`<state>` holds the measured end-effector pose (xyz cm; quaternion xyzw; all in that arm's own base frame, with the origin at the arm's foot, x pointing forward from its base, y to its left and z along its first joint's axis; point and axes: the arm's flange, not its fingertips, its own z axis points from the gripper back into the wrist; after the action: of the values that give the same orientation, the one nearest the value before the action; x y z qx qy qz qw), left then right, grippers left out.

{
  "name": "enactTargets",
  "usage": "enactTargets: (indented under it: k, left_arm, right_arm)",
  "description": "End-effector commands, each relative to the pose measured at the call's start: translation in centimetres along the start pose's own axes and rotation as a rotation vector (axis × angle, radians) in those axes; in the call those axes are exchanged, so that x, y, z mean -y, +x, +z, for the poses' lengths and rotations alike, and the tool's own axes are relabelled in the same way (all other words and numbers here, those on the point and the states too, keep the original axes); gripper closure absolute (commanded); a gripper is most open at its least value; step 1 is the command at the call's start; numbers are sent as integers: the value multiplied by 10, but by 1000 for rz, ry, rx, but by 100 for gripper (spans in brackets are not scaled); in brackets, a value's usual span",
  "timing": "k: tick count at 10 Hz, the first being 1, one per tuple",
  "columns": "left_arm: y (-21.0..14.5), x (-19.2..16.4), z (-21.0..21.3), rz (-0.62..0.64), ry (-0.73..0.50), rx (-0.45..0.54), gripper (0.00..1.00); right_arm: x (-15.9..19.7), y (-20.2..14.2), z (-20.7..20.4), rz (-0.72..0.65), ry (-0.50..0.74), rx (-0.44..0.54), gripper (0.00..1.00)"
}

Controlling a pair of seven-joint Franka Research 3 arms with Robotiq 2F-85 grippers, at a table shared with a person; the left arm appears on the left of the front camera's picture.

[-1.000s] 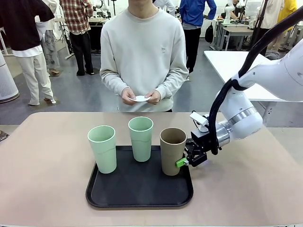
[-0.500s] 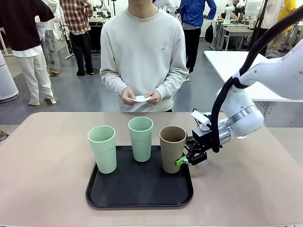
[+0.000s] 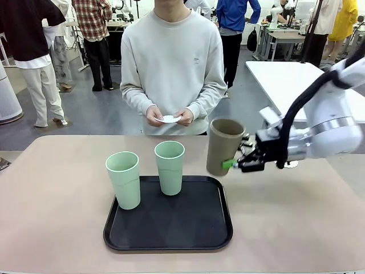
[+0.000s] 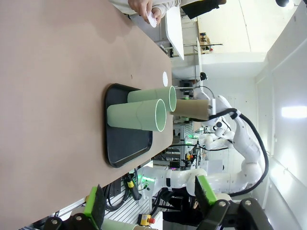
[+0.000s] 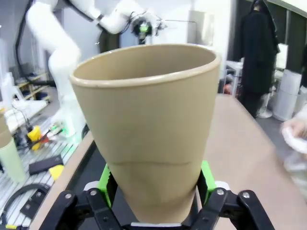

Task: Place coasters on the table and set cups on them.
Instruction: Pick up one Reusable plastic cup and place it on a coaster set by the human.

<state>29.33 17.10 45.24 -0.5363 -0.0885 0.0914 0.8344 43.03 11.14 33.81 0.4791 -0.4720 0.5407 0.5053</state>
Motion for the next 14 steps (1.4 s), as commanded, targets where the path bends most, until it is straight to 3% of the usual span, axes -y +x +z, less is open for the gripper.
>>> enactTargets:
  k: [1, 4, 5, 7, 8, 9, 11, 14]
  left_arm:
    - [-1, 0, 2, -4, -8, 7, 0]
    - [-1, 0, 2, -4, -8, 7, 0]
    - [-1, 0, 2, -4, -8, 7, 0]
    - [-1, 0, 2, -4, -8, 7, 0]
    - [-1, 0, 2, -4, -8, 7, 0]
    - [-1, 0, 2, -4, -8, 7, 0]
    - [-1, 0, 2, -4, -8, 7, 0]
    - [-1, 0, 2, -4, -8, 7, 0]
  right_arm:
    - [-17, 42, 17, 0, -105, 44, 76]
    - [-18, 68, 29, -83, -200, -42, 76]
    - [-14, 64, 36, 5, -127, 15, 76]
    - [-14, 64, 36, 5, -127, 15, 76]
    - [-15, 69, 37, -18, -150, -13, 18]
    - [-3, 67, 58, -55, -140, -39, 18]
    - [11, 73, 119, -74, -234, -58, 18]
    - [-2, 81, 216, -127, -405, -25, 18]
